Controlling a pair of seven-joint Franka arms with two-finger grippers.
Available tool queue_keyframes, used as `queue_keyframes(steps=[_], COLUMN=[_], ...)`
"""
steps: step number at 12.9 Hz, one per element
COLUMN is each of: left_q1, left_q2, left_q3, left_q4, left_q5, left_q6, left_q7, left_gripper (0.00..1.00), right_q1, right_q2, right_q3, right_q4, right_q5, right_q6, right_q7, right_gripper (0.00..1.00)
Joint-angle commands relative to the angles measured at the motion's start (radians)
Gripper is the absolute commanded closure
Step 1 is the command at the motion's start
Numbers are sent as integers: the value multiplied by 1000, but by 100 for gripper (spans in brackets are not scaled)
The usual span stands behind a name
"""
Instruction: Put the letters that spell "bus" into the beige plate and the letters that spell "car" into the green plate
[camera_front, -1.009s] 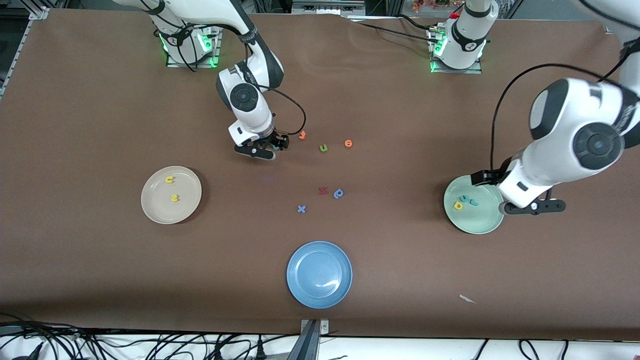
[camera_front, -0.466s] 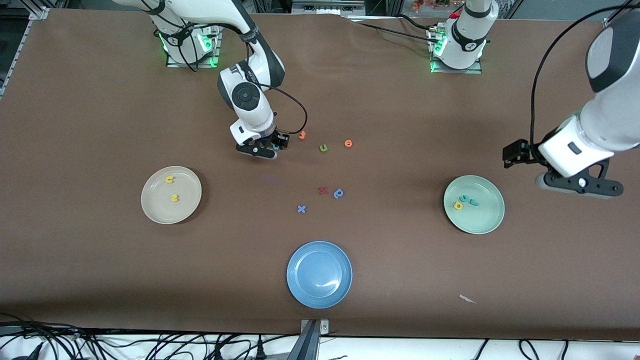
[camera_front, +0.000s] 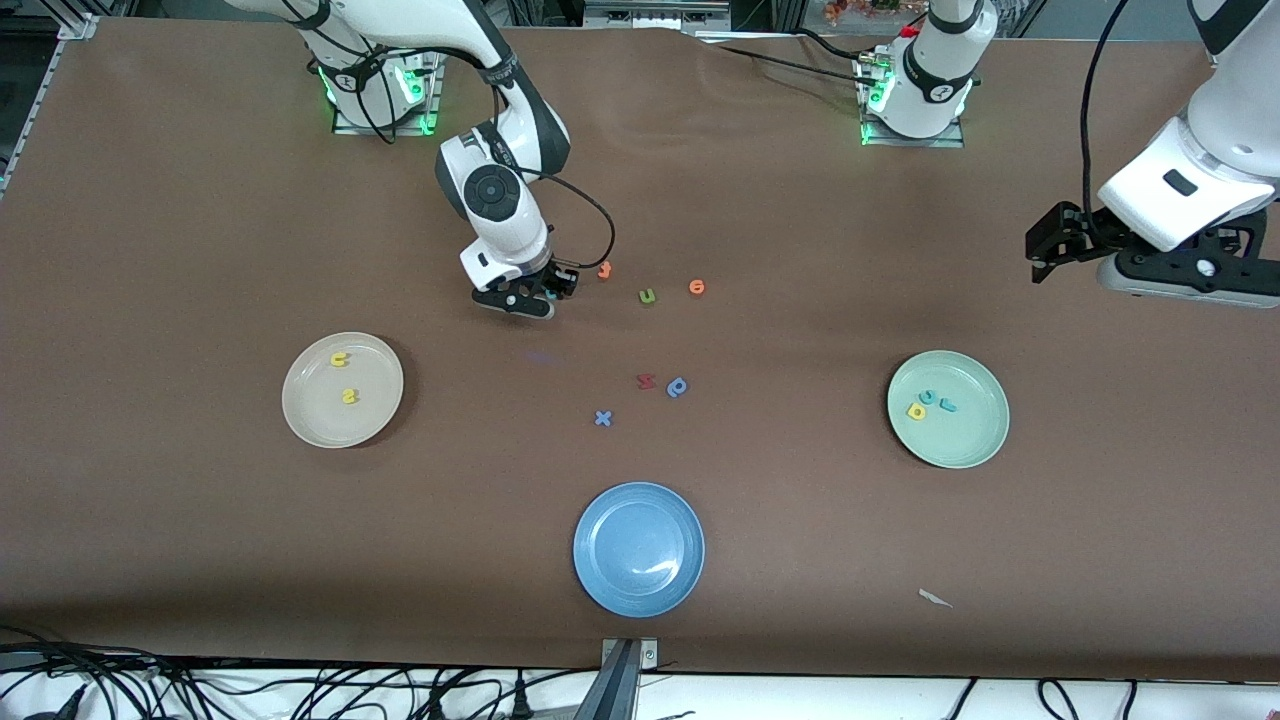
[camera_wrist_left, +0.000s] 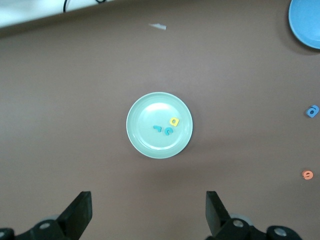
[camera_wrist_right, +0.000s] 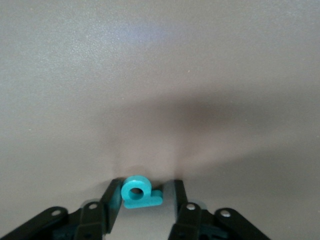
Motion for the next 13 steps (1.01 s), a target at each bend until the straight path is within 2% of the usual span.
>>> queue_keyframes(steps=[1, 4, 9, 13], left_q1=[-14, -14, 4, 14], left_q2=[-154, -142, -35, -35], left_q3=[32, 33, 41, 41], left_q4=[-231, -222, -63, -69], left_q5=[-87, -95, -91, -86], left_q6=[60, 57, -28, -29], left_q7=[16, 25, 17, -12], left_gripper=[0, 0, 0, 0], right_q1=[12, 14, 14, 14], right_q2=[8, 10, 13, 21], right_q3=[0, 0, 0, 0], right_q4=[-6, -6, -3, 2], right_q5=[4, 4, 5, 5], right_q6=[30, 31, 31, 36], right_q7=[15, 15, 15, 15], right_gripper=[53, 59, 65, 70])
